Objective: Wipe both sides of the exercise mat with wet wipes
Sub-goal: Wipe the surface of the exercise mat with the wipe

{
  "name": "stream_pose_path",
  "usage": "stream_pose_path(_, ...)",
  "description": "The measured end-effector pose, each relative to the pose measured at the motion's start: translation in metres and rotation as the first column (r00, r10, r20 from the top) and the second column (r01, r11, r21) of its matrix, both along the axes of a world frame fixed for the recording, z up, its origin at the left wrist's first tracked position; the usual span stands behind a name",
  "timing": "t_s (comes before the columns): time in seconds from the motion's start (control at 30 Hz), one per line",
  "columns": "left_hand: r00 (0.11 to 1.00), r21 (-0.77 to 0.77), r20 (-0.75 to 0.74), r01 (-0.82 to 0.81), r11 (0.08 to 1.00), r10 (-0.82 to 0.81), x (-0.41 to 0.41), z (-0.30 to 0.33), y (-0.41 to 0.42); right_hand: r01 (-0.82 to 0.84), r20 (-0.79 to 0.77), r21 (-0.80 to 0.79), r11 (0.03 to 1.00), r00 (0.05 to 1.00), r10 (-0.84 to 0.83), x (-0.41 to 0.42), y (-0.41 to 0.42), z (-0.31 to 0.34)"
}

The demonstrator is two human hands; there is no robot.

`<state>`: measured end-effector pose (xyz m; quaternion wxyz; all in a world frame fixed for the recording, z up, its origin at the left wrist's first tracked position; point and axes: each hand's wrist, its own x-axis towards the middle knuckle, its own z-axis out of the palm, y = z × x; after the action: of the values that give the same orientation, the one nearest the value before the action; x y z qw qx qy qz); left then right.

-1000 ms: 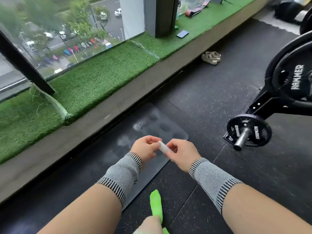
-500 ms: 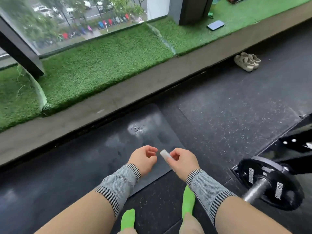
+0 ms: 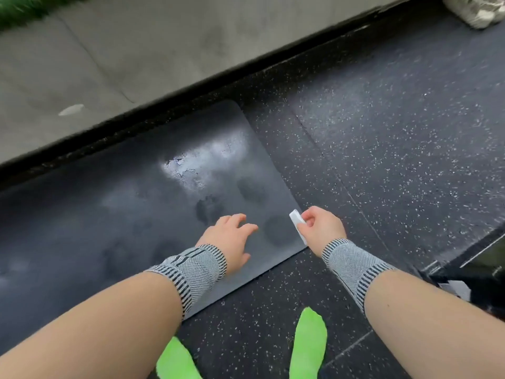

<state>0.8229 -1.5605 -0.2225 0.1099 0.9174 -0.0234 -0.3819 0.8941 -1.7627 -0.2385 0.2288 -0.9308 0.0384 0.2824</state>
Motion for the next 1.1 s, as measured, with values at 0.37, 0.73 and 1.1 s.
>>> stream_pose_path(0.37, 0.953, 0.159, 0.069, 0.282, 0.946, -0.295, 0.043, -0.229, -0.014, -0.134, 0.191, -0.223, 0.965, 0.965, 0.178, 0.031, -0.033, -0.216)
stream_pose_path(0.73, 0.952, 0.163, 0.109, 0.268, 0.95, -0.287, 0.04, -0.245, -0.006, -0.47, 0.062, -0.233, 0.851, 0.866, 0.496, -0.024, -0.017, -0.231)
stream_pose_path(1.1, 0.977, 0.202, 0.086, 0.173, 0.964, -0.194, 0.041, -0.24, 0.006, -0.484, 0.077, -0.159, 0.86, 0.863, 0.5, -0.049, -0.004, -0.23)
